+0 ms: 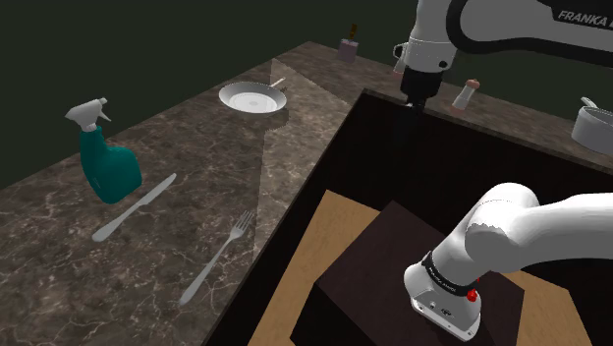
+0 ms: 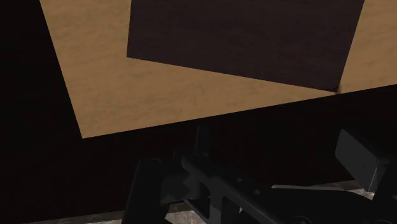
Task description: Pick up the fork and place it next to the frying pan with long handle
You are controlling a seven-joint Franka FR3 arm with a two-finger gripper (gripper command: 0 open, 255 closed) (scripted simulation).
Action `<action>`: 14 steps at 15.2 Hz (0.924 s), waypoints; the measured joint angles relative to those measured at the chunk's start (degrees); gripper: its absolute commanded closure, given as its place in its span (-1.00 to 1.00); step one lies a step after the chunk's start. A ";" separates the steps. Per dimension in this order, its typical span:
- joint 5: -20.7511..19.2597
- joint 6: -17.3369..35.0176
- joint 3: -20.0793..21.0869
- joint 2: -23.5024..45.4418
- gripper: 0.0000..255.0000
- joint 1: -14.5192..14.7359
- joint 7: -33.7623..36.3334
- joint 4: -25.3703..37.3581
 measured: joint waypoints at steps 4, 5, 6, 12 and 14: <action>2.87 1.70 3.07 -1.69 -1.00 -0.18 5.95 -2.72; 4.24 2.60 4.53 -2.20 -1.00 -0.23 8.69 -3.77; 5.69 2.51 6.07 -2.95 -1.00 -0.23 11.65 -4.03; 14.87 7.60 16.60 -4.39 -1.00 -0.52 29.61 -7.57; 17.57 10.30 20.34 -3.16 -1.00 -1.10 35.40 -7.77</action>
